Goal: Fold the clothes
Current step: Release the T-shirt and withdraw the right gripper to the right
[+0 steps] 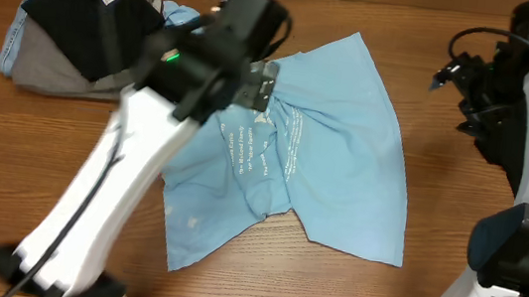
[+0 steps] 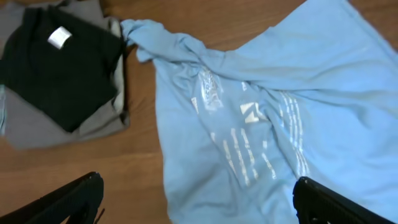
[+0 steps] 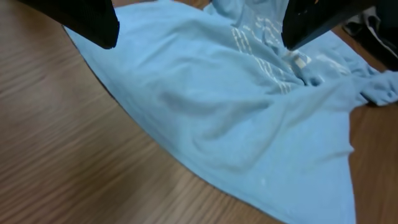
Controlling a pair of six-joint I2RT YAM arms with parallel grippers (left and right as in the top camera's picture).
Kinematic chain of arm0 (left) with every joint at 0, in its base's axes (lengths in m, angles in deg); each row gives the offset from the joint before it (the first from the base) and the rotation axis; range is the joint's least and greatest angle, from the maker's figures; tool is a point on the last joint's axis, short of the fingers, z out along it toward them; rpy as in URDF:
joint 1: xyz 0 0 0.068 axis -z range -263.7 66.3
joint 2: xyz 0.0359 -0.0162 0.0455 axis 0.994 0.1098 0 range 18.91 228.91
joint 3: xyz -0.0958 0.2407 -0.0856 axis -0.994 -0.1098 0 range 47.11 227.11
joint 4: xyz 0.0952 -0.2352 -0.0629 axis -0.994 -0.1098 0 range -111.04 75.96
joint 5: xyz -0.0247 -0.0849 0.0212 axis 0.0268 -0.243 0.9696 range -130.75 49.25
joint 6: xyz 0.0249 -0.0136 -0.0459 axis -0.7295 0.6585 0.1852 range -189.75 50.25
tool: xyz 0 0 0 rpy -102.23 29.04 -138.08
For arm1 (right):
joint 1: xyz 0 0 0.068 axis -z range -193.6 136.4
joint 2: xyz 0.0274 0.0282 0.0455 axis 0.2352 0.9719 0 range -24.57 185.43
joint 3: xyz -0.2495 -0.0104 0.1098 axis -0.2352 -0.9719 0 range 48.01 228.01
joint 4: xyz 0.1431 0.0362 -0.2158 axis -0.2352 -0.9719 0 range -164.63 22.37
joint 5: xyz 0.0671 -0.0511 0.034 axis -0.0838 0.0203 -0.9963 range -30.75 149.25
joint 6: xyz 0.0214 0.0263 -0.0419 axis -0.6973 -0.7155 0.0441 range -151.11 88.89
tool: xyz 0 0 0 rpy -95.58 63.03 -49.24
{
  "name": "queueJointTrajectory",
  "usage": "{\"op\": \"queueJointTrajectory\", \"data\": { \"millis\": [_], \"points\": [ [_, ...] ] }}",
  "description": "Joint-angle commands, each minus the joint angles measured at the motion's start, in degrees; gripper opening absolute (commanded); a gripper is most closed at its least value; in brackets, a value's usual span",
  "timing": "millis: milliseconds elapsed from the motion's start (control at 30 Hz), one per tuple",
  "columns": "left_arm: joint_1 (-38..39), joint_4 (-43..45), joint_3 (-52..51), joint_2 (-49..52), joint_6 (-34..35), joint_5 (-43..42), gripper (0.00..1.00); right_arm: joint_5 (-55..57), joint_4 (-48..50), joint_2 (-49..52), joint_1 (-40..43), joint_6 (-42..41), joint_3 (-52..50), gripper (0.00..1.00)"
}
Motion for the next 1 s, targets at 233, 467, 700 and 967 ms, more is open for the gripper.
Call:
{"op": "queueJointTrajectory", "data": {
  "millis": [233, 467, 700, 967],
  "points": [
    [-0.44, -11.69, -0.39, -3.43, 11.74, -1.6, 1.0, 16.04, -6.82, -7.96, -7.21, -8.26, 0.85, 0.89],
    [-0.28, -15.52, -7.3, -3.54, 14.82, -3.34, 1.0, 19.04, -6.71, -10.23, -10.08, -8.52, -1.31, 1.0],
    [-0.28, -14.34, -18.99, -4.46, 16.26, -6.1, 1.0, 18.69, -6.82, -10.34, -4.61, -7.74, -1.42, 1.0],
    [-0.33, -9.05, -32.3, -9.86, 17.35, -13.42, 1.0, 13.16, -6.82, -10.34, 2.6, 1.75, -1.42, 1.0]
  ]
}}
